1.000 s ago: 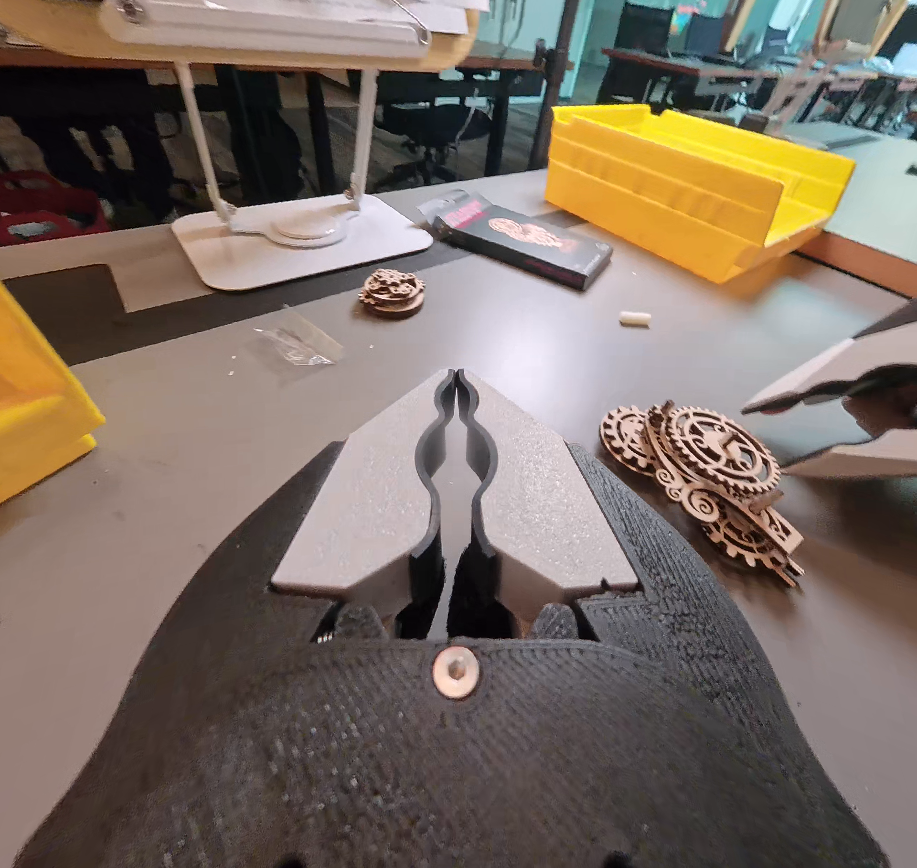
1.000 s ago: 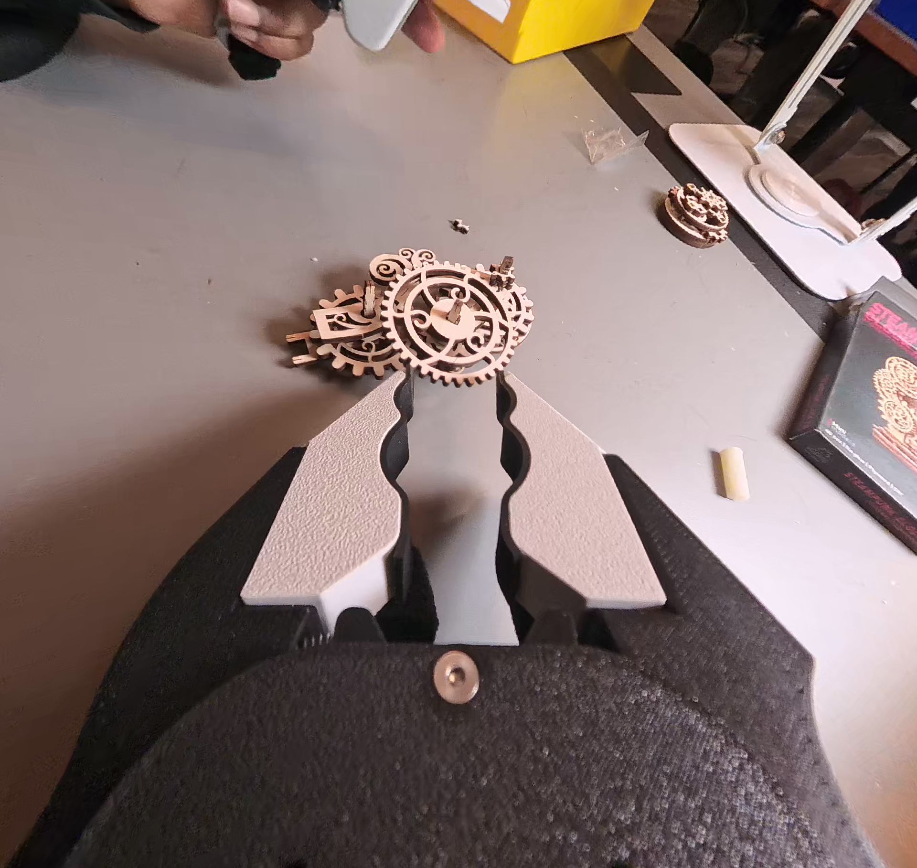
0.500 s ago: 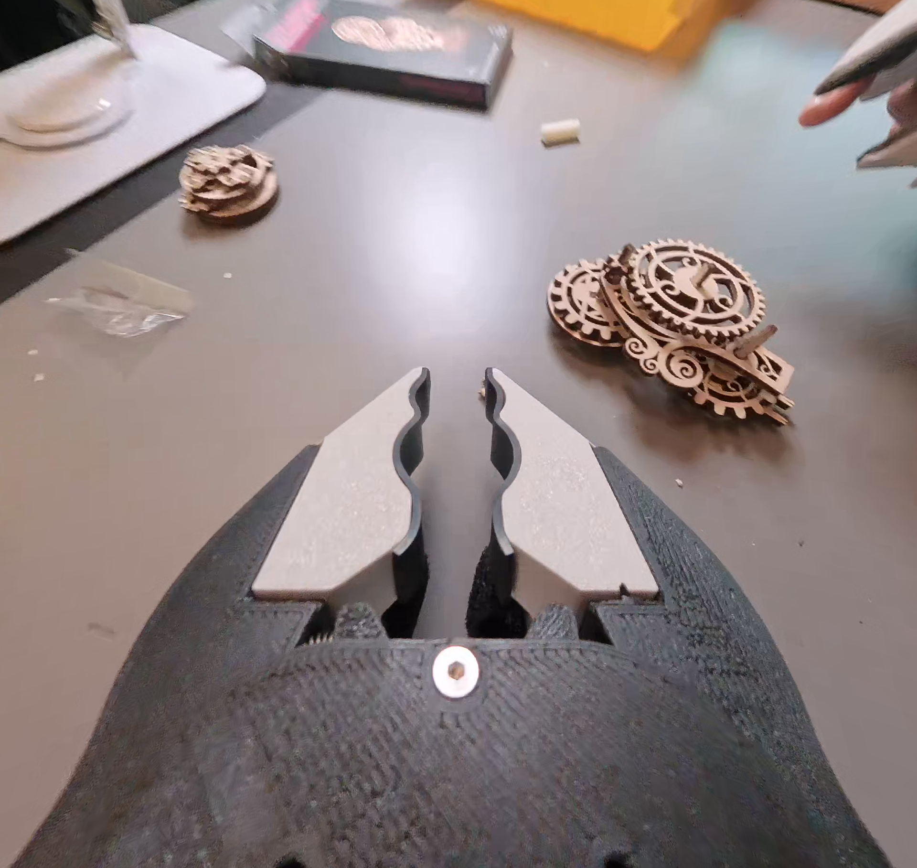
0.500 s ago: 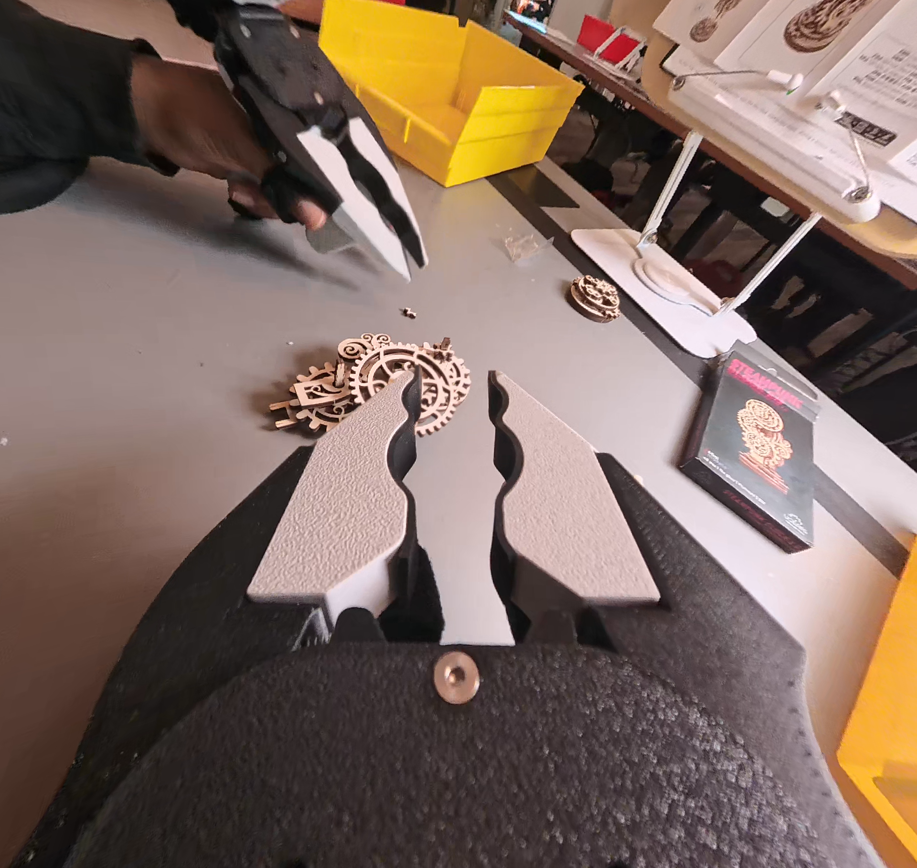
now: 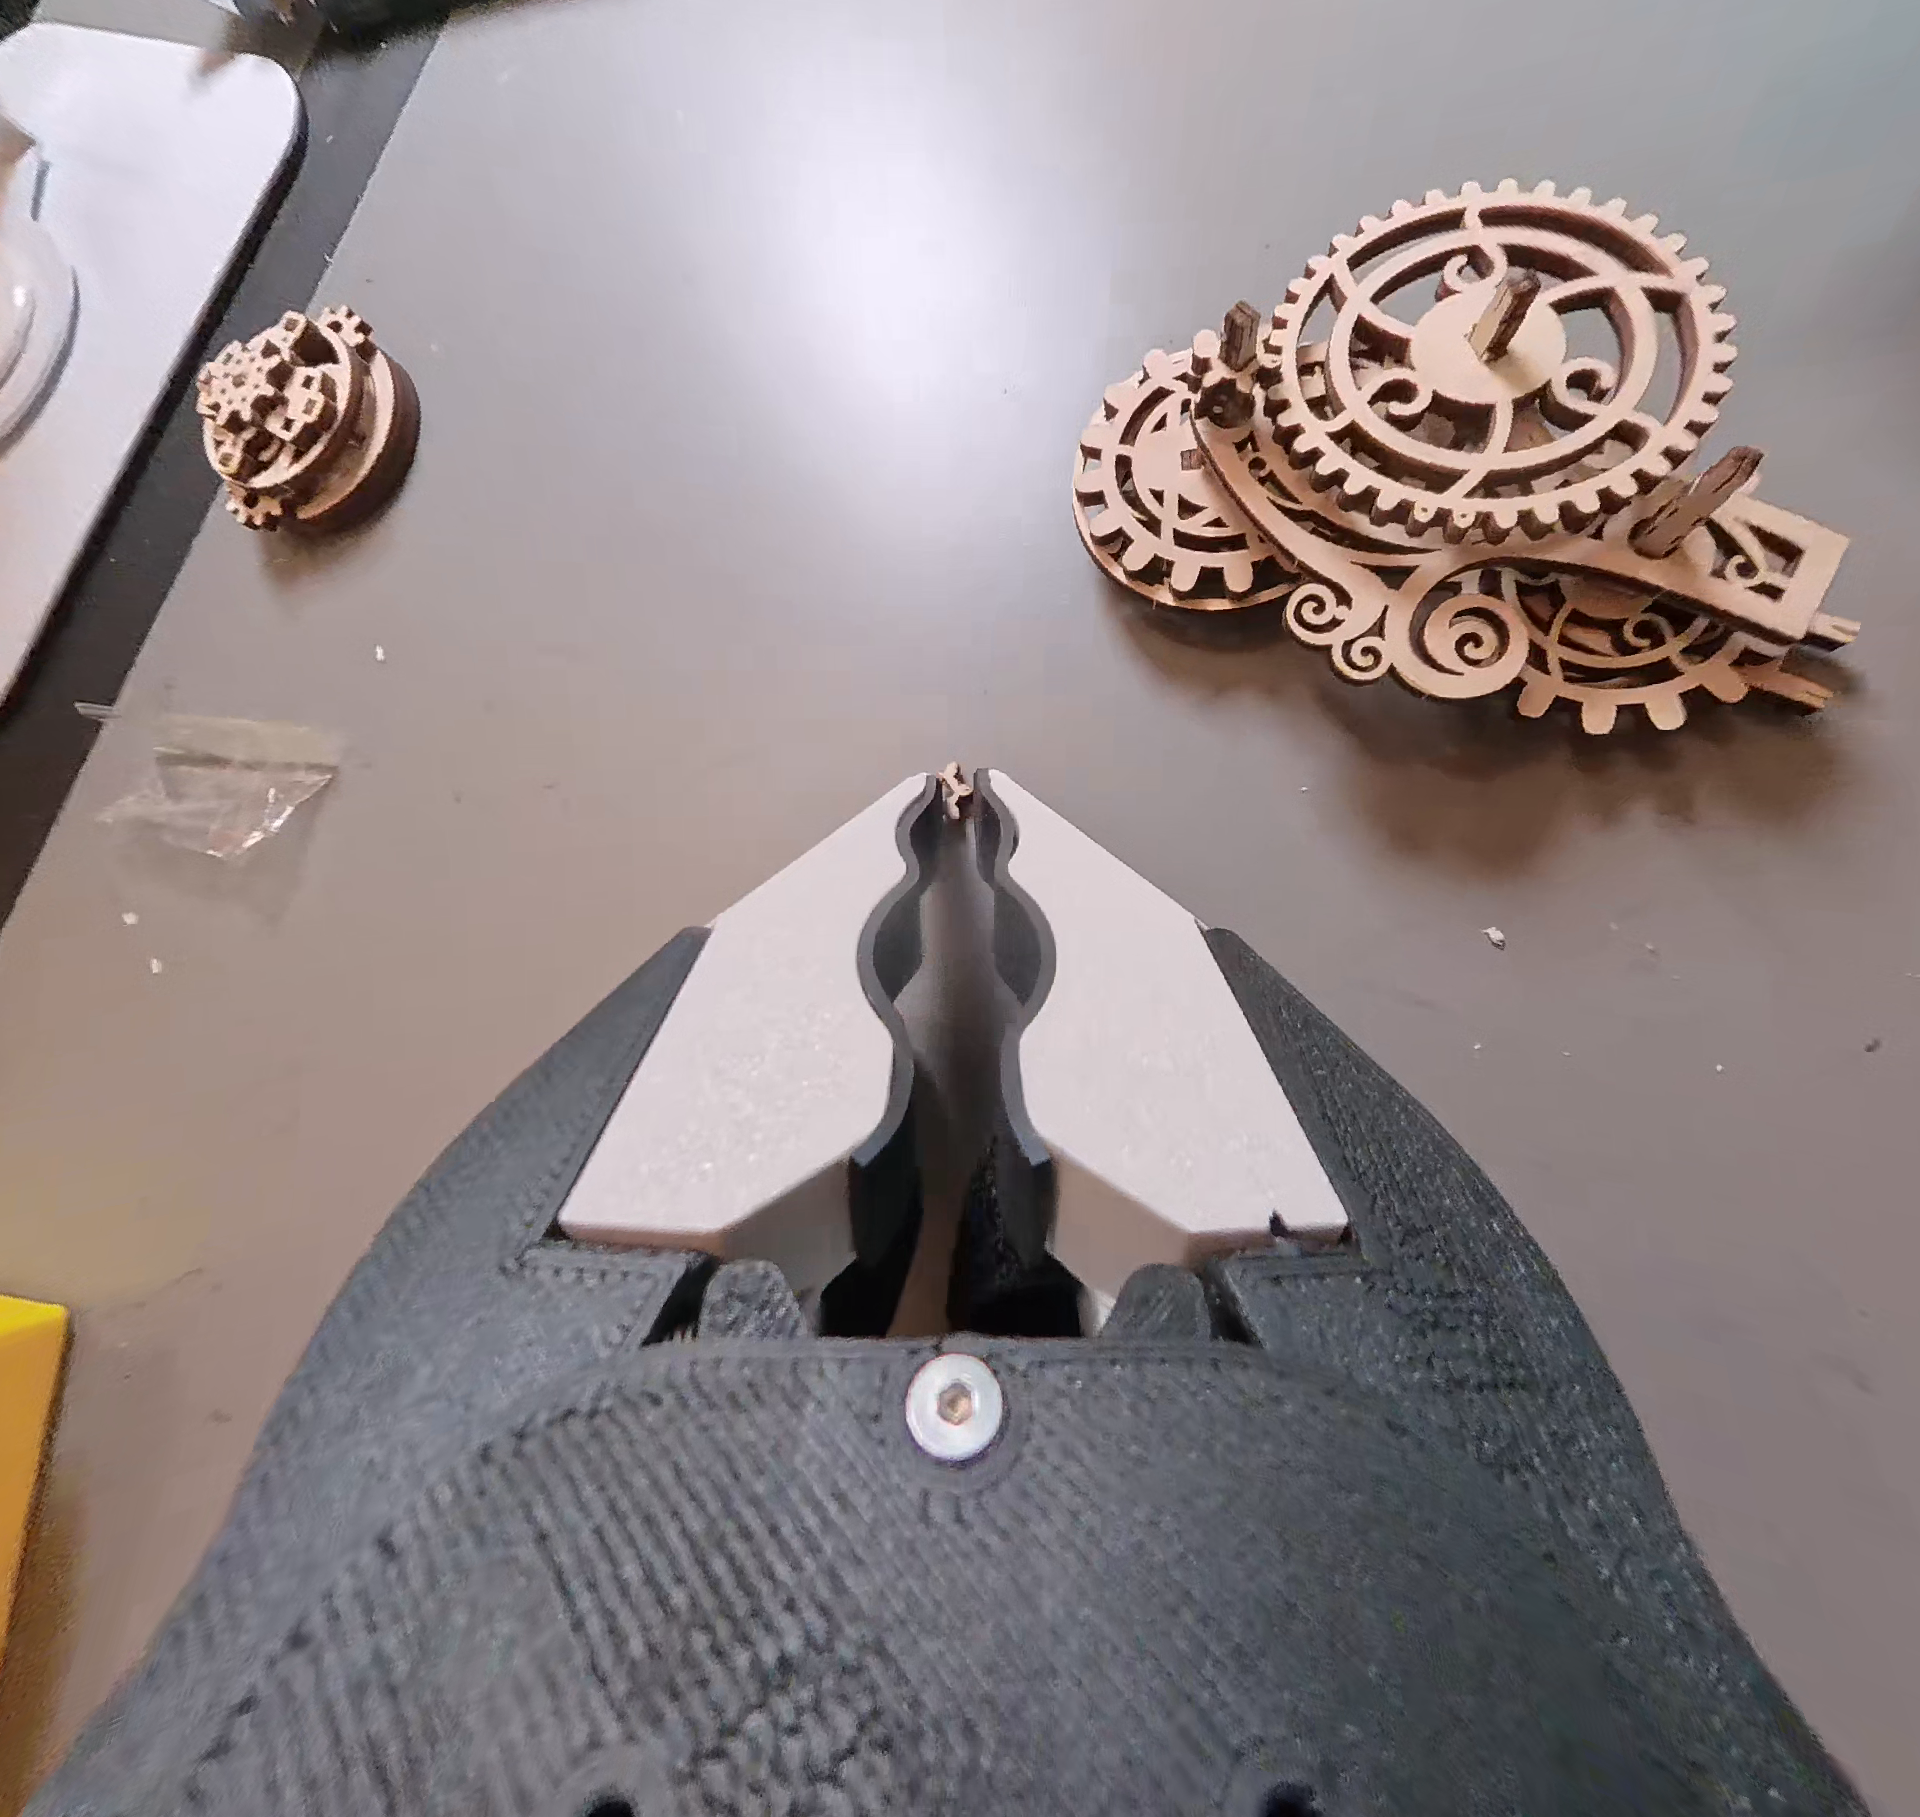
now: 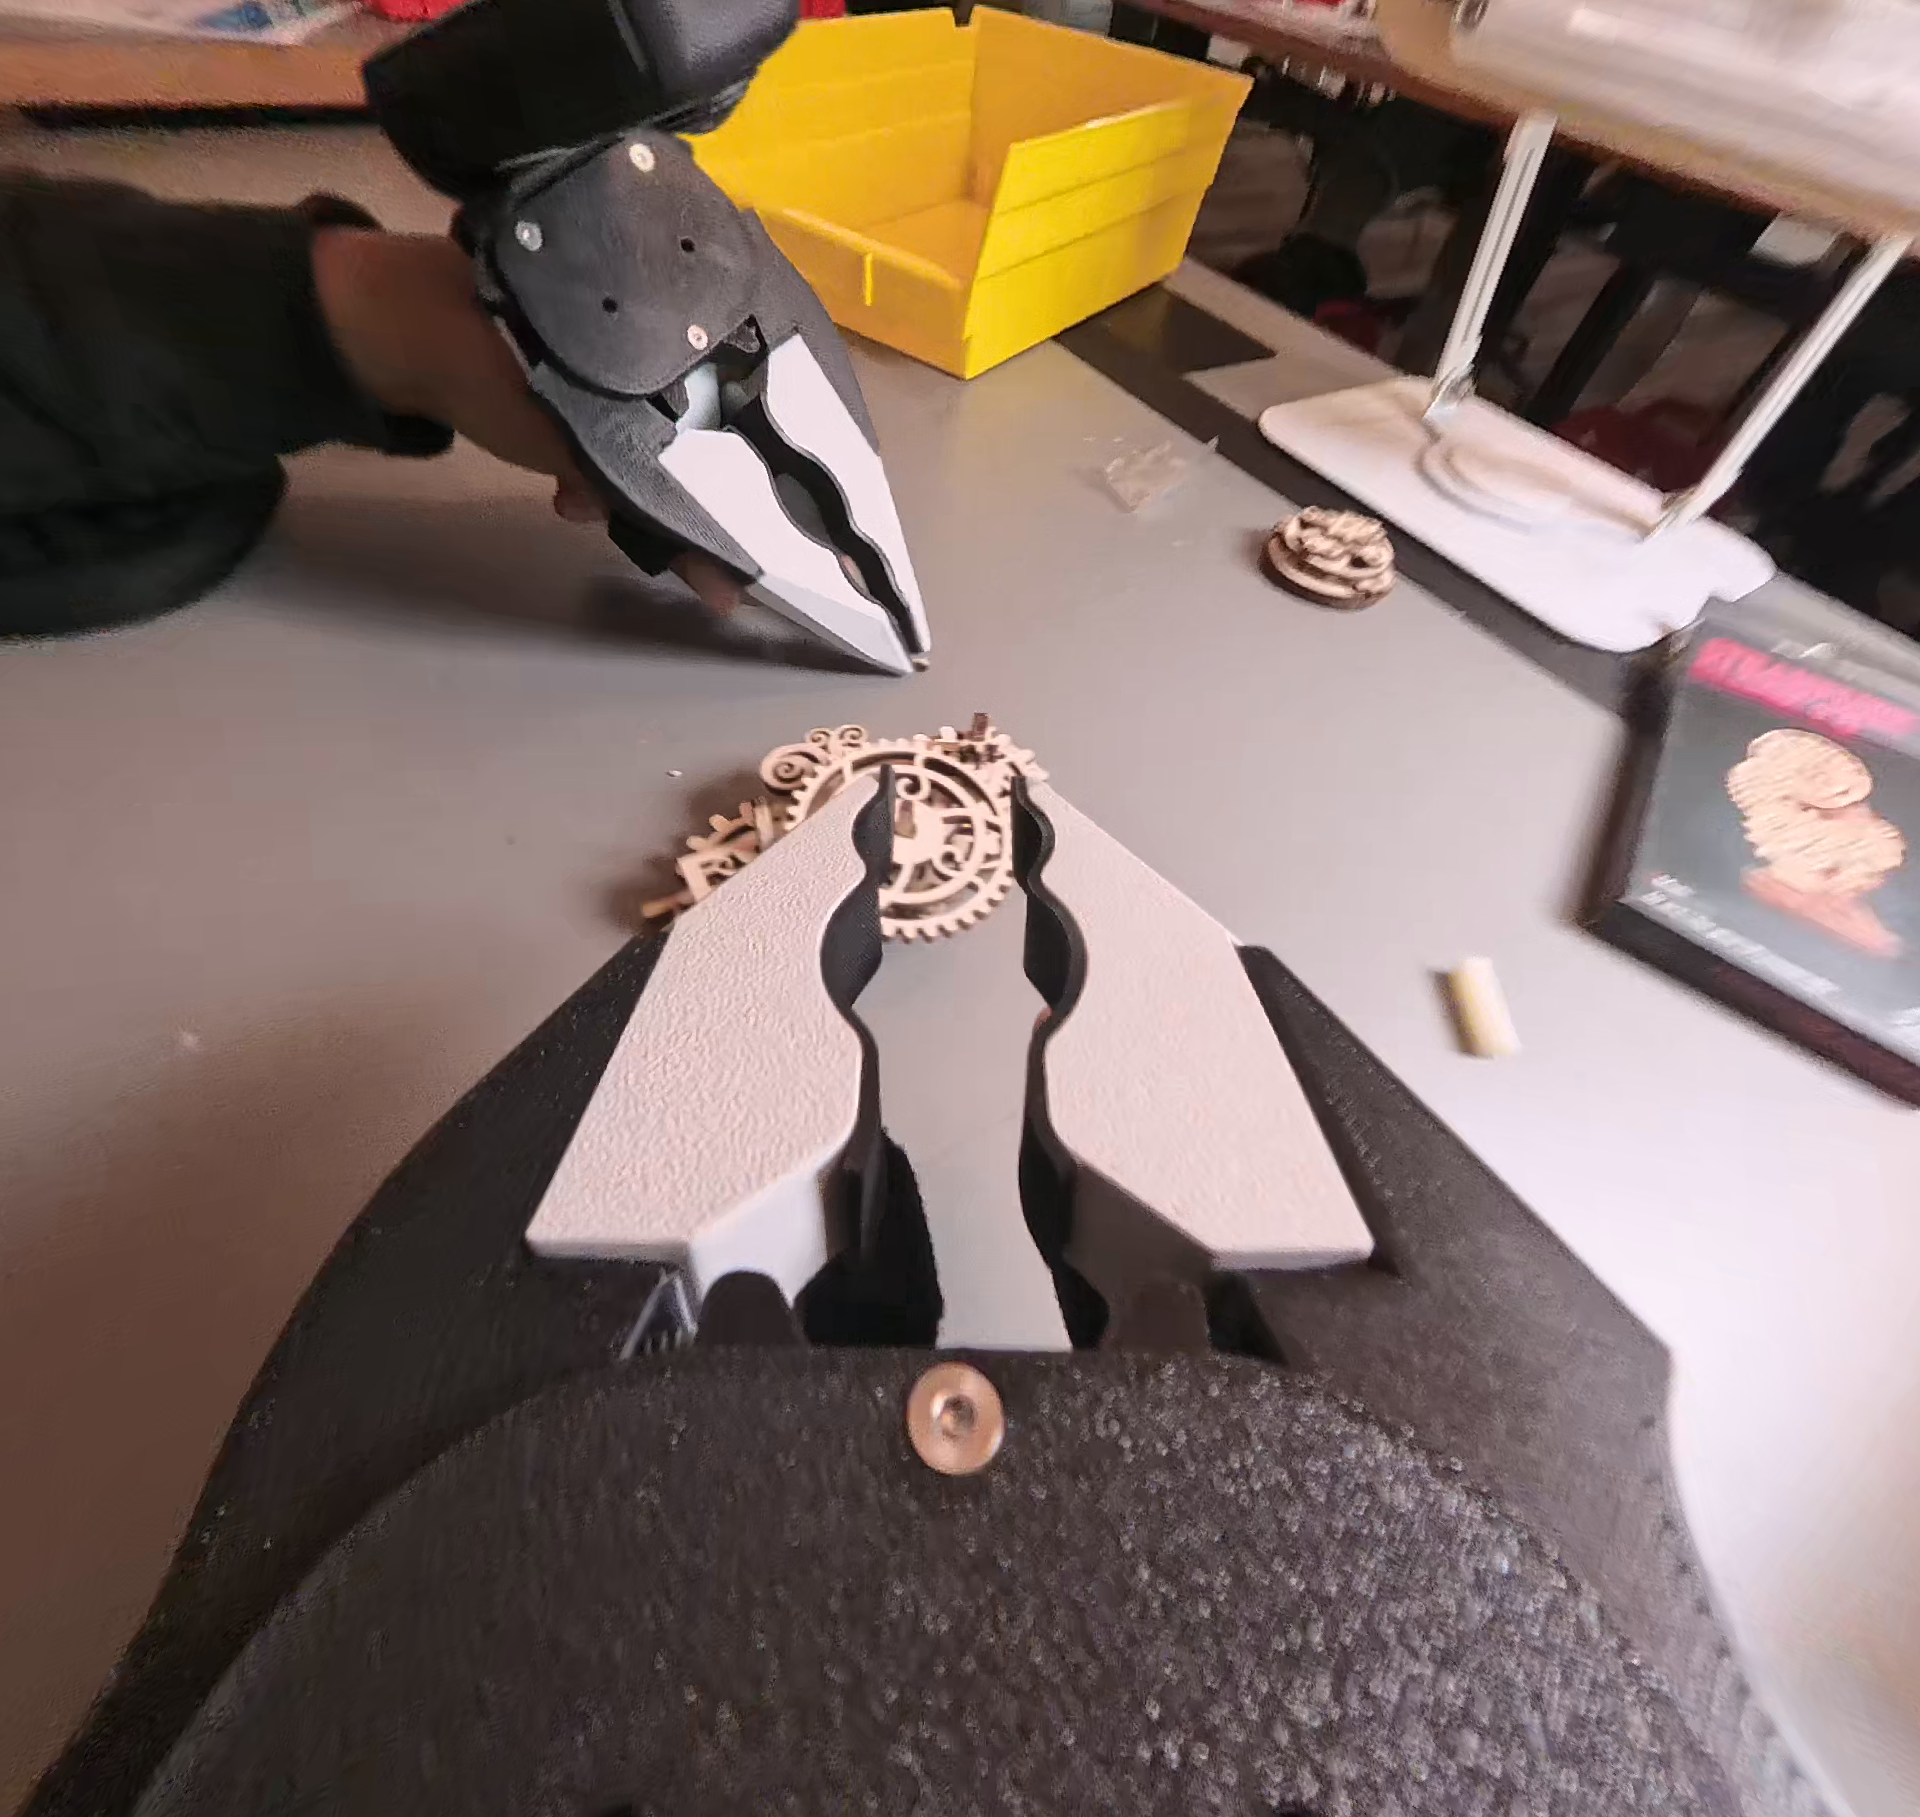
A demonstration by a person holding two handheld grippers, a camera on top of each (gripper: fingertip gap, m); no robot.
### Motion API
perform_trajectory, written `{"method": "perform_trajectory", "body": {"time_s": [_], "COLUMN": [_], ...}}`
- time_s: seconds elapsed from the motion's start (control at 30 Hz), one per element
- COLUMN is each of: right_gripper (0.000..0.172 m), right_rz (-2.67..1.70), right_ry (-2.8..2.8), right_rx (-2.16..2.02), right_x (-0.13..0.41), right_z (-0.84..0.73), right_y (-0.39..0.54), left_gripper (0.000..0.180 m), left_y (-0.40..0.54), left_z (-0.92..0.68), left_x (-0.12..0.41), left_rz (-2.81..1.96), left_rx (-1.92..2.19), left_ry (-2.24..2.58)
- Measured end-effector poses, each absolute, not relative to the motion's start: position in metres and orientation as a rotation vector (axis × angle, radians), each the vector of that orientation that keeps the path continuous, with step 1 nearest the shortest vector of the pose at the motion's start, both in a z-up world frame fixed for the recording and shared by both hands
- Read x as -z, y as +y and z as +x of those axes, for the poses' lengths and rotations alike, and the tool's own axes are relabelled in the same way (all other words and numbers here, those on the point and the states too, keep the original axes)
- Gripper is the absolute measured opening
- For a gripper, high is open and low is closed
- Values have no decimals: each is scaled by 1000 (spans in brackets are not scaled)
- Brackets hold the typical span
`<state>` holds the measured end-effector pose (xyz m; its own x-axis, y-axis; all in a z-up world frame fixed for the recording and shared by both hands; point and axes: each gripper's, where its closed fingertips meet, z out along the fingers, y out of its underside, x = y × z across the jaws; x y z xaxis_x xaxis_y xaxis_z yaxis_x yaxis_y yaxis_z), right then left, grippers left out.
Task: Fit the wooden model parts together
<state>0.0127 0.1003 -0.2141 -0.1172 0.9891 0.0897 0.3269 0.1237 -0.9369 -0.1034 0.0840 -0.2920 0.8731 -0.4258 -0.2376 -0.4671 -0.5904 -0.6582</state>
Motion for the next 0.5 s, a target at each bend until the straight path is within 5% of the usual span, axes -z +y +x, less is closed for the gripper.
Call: {"method": "perform_trajectory", "body": {"time_s": [0.03, 0.33, 0.5], "right_gripper": [22, 33, 12], "right_rz": [-1386, -1542, -1599], "right_ry": [-1589, -1625, -1639], "right_rx": [-1045, -987, -927], "right_x": [217, 213, 218], "right_z": [8, -31, -37], "right_y": [96, 71, 73], "left_gripper": [4, 4, 4], "left_y": [85, 82, 77], "left_z": [-106, -52, -47], "left_x": [292, 221, 204], "left_rz": [-2270, -1743, -1607], "left_rx": [-131, -376, -590], "left_ry": [658, 867, 922]}}
